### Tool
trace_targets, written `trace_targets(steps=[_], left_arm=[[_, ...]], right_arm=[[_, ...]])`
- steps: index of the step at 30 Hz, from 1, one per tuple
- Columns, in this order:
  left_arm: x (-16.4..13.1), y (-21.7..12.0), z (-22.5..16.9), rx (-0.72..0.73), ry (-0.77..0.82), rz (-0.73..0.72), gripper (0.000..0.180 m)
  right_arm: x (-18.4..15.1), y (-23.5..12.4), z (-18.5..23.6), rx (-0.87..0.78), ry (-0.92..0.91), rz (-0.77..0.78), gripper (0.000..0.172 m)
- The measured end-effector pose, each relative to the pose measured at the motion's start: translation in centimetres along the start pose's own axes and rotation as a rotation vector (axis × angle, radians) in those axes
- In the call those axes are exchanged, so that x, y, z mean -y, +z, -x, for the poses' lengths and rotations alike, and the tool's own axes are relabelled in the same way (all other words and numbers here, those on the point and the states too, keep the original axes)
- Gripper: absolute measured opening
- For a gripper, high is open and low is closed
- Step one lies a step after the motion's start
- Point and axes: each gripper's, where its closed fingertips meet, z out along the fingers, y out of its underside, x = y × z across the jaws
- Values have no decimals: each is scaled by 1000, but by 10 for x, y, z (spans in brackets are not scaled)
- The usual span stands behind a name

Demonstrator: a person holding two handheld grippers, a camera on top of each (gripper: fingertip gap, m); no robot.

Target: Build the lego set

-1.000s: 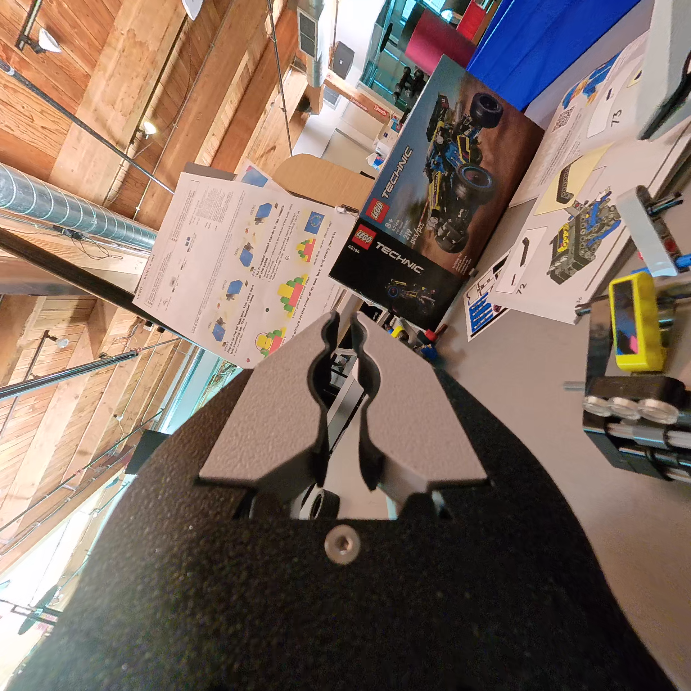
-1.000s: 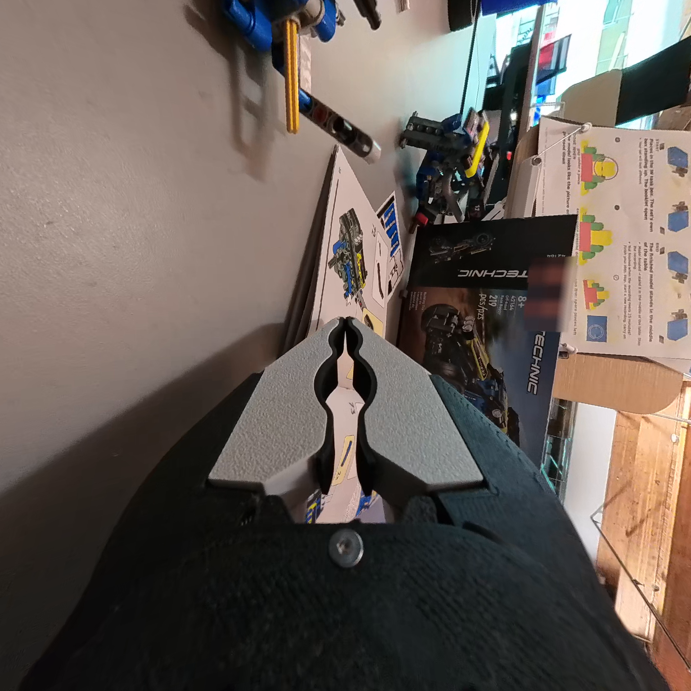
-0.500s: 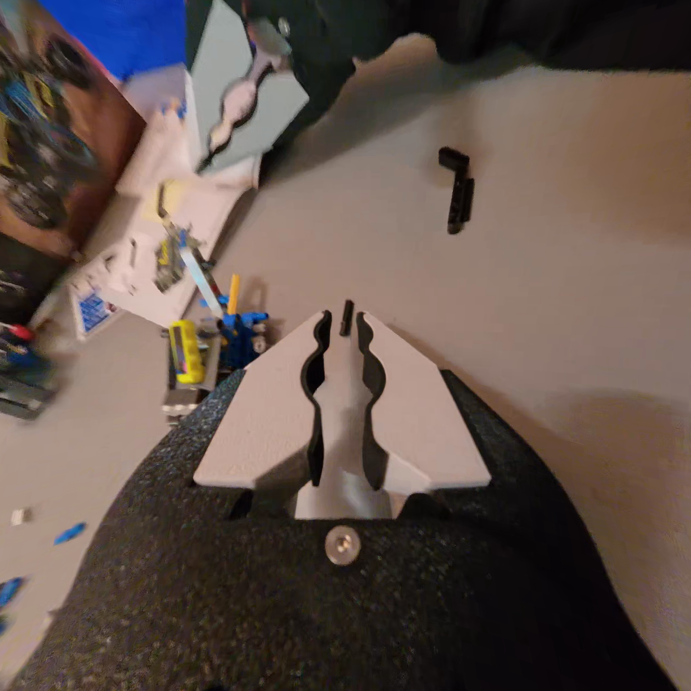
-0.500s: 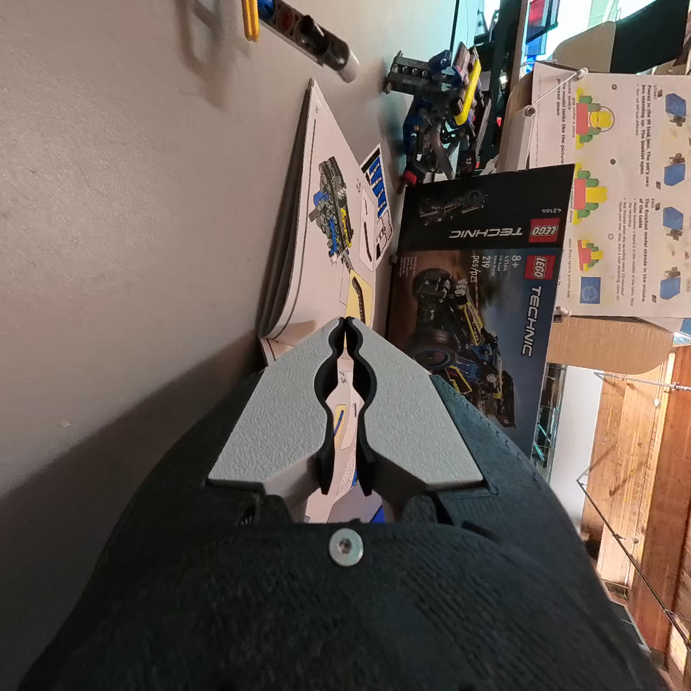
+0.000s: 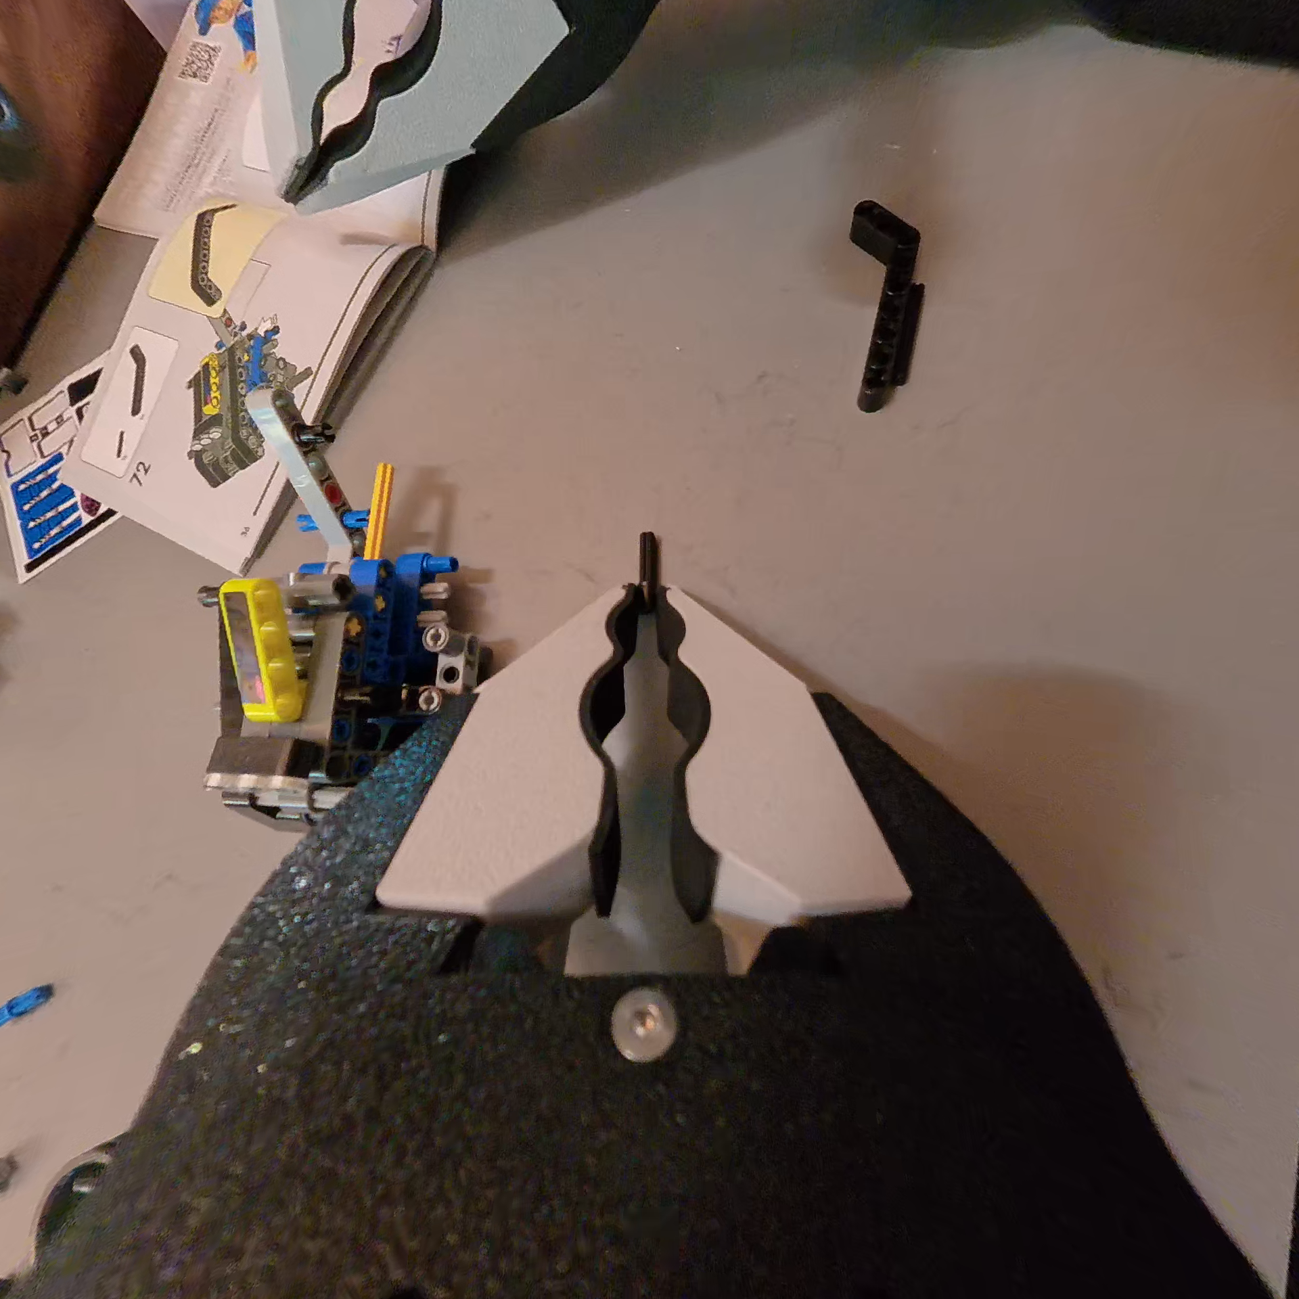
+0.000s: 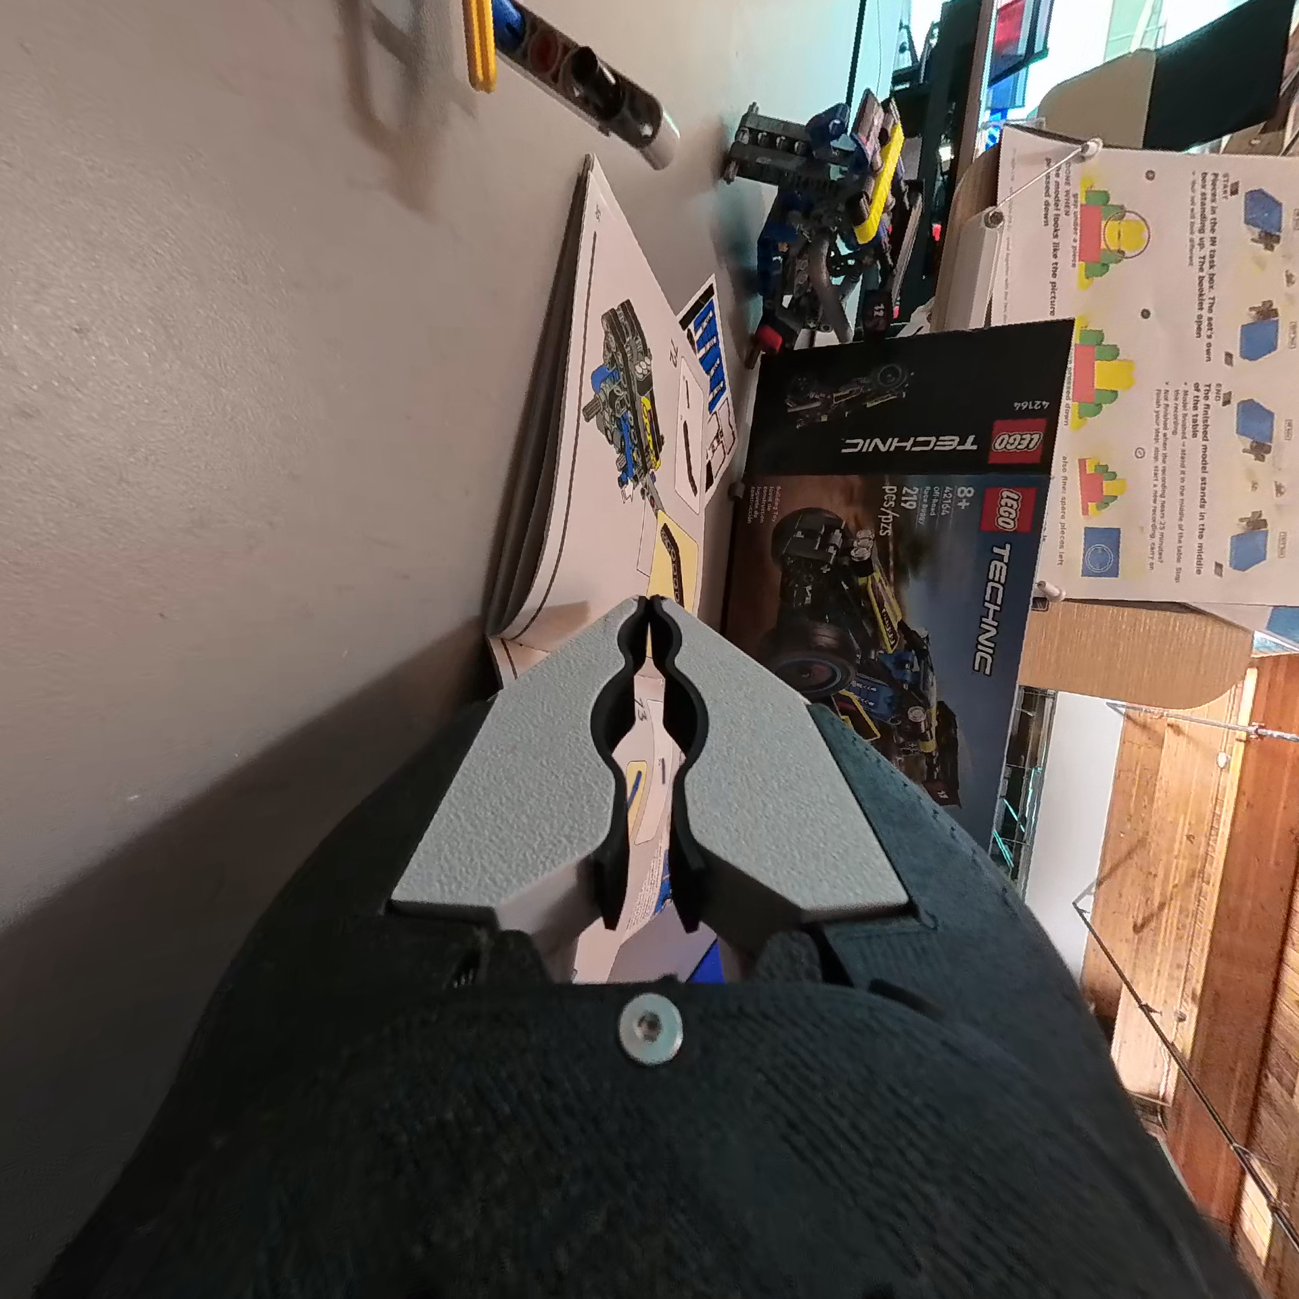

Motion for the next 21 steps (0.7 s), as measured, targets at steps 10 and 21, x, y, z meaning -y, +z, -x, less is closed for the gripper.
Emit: trace_targets(steps=[10, 21], left_arm=[[33, -18, -30, -86, -20, -153, 8], [55, 29, -81, -150, 128, -73, 10]], right_arm=[[-9, 0, -3, -16, 38, 8, 0], [-13, 0, -2, -11, 56, 9, 0]])
